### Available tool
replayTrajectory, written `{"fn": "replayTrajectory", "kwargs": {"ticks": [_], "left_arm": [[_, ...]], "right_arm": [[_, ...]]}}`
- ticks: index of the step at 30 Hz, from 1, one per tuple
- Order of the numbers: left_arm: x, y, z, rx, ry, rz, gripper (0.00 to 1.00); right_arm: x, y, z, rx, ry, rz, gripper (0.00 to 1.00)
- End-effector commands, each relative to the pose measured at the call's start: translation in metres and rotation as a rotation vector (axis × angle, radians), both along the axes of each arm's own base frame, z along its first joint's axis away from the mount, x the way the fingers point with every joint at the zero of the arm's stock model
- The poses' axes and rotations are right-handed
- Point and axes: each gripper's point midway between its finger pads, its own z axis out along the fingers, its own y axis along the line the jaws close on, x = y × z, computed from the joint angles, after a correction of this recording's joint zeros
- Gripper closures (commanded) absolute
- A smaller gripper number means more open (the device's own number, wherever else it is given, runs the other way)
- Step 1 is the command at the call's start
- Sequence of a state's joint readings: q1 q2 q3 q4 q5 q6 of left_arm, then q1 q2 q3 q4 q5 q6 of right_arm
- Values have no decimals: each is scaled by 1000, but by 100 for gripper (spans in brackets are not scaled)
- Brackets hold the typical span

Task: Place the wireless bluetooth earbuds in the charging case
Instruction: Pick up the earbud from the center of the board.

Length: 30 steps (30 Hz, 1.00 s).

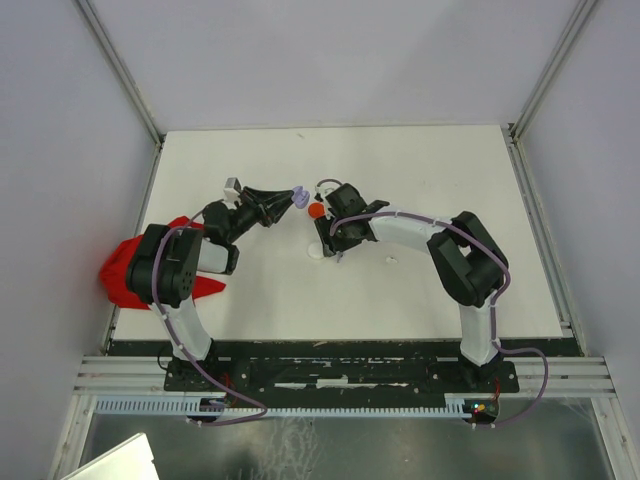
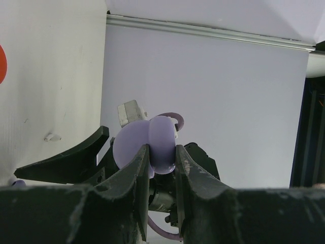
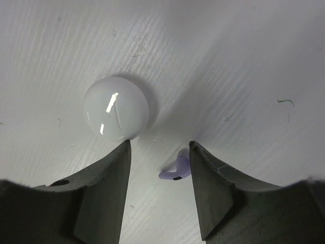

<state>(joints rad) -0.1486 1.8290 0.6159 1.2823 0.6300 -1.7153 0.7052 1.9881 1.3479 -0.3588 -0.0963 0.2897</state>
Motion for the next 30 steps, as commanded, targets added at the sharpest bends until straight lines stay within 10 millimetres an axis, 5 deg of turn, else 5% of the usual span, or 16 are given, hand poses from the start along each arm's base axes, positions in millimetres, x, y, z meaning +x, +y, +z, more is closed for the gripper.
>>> {"fn": "replayTrajectory", "kwargs": {"ticks": [1,11,30], "left_arm": [[-5,3,26,6,-118,2,97],[-4,4,25,8,-116,6,97],[-4,6,25,8,-119,7,97]], "right_arm": [[9,15,13,40,-34,28,42],[18,8,28,19,-106,-13,42],[-7,26,28,69,-79,117,42]]}}
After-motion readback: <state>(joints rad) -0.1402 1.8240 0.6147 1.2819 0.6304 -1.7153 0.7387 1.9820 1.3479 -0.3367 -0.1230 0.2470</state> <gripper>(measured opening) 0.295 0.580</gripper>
